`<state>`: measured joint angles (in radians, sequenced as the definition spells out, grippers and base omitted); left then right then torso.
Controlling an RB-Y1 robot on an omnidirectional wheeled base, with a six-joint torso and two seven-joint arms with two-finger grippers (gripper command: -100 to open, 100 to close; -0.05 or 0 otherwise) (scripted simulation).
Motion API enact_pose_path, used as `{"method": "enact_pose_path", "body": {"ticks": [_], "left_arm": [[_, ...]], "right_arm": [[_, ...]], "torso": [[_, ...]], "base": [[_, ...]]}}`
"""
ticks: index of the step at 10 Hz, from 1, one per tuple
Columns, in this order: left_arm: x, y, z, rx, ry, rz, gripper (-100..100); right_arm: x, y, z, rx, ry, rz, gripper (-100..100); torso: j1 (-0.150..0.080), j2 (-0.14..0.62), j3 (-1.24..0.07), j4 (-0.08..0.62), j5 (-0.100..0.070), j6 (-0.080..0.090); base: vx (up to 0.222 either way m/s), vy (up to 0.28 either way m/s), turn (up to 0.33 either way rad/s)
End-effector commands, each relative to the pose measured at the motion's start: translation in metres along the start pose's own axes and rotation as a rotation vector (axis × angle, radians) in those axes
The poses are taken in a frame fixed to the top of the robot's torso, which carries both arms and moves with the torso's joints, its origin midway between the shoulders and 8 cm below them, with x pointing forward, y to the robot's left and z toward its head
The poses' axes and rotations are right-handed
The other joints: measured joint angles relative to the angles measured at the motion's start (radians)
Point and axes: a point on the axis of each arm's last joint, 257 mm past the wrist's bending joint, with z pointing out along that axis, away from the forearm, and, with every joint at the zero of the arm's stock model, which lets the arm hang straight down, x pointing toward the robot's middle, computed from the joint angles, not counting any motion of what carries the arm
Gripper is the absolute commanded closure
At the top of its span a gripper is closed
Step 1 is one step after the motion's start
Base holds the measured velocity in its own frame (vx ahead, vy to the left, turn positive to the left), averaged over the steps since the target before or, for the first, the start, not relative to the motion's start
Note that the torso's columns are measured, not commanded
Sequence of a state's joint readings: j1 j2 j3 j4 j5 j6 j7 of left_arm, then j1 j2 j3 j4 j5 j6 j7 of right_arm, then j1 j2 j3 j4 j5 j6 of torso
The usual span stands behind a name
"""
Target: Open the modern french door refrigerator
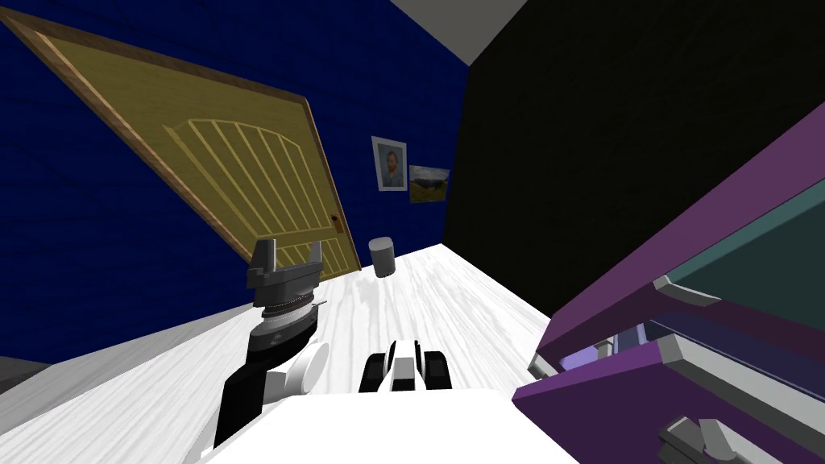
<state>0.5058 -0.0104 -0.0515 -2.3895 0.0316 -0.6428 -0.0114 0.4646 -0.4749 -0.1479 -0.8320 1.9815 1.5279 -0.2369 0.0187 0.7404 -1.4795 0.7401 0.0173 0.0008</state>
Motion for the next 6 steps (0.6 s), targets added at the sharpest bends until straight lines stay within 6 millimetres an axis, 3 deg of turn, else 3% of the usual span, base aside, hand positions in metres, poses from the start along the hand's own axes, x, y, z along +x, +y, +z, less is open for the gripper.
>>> {"method": "enact_pose_path", "body": {"ticks": [1,6], "left_arm": [[0.000,0.000,0.000,0.000,0.000,0.000,0],[0.000,0.000,0.000,0.000,0.000,0.000,0]], "right_arm": [[0.002,0.002,-0.002,-0.011,0.005,-0.002,0],[0.006,0.010,-0.012,-0.048,0.020,-0.009,0]], "torso": [[-0.003,-0.001,0.000,0.000,-0.002,-0.001],[-0.013,-0.002,0.002,-0.001,-0.012,-0.001]], "base": [[-0.002,0.007,-0.005],[0.000,0.000,0.000]]}}
